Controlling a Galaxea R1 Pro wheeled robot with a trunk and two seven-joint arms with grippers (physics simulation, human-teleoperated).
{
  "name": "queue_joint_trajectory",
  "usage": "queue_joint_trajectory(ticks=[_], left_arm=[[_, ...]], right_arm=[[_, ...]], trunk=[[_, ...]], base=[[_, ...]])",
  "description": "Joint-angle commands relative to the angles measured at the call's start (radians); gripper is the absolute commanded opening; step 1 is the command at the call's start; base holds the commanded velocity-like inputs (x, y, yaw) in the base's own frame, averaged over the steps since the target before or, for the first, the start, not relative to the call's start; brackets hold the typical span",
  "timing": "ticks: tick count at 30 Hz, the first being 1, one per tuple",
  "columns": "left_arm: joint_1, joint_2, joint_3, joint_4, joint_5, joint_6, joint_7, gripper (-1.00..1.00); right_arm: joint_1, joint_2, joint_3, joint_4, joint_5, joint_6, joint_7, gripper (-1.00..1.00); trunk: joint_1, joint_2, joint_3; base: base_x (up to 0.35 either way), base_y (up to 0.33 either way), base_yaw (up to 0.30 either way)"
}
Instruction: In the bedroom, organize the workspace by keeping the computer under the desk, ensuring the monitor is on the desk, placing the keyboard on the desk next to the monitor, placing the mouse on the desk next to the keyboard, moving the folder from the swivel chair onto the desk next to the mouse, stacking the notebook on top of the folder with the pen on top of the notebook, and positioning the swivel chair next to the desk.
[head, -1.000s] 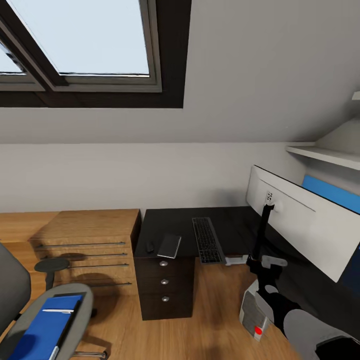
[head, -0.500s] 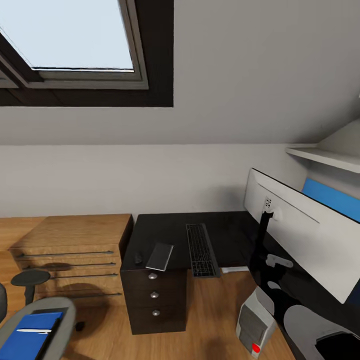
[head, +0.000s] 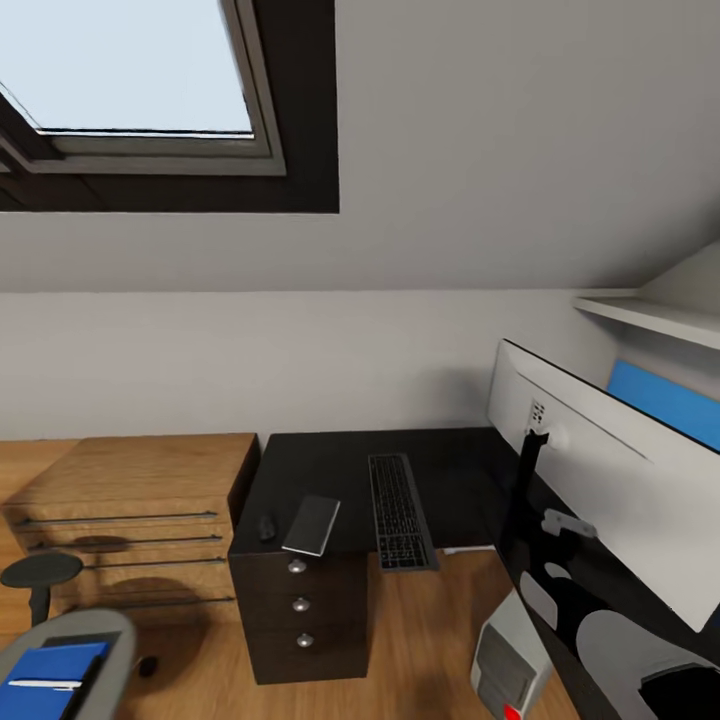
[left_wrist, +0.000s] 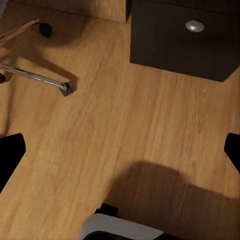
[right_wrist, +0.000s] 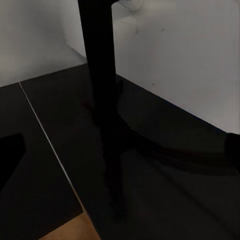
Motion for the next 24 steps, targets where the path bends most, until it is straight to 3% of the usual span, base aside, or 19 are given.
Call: queue_joint_trajectory(ticks=[1,24], left_arm=[[0.0,0.001,-0.008,-0.001,0.007,-0.003,0.008,1.0],[0.0,0.002,-0.008,-0.001,0.008,-0.003,0.008,1.0]], right_arm=[[0.0,-0.002,0.01,0.0,-0.005,-0.001,-0.005,1.0],[0.0,-0.006,0.015,0.001,-0.002,-0.001,0.001,1.0]], trunk=[[0.001,0.0,0.0],[0.001,0.0,0.0]], base=[[0.254,-0.004,0.0],[0.247,-0.001,0.0]])
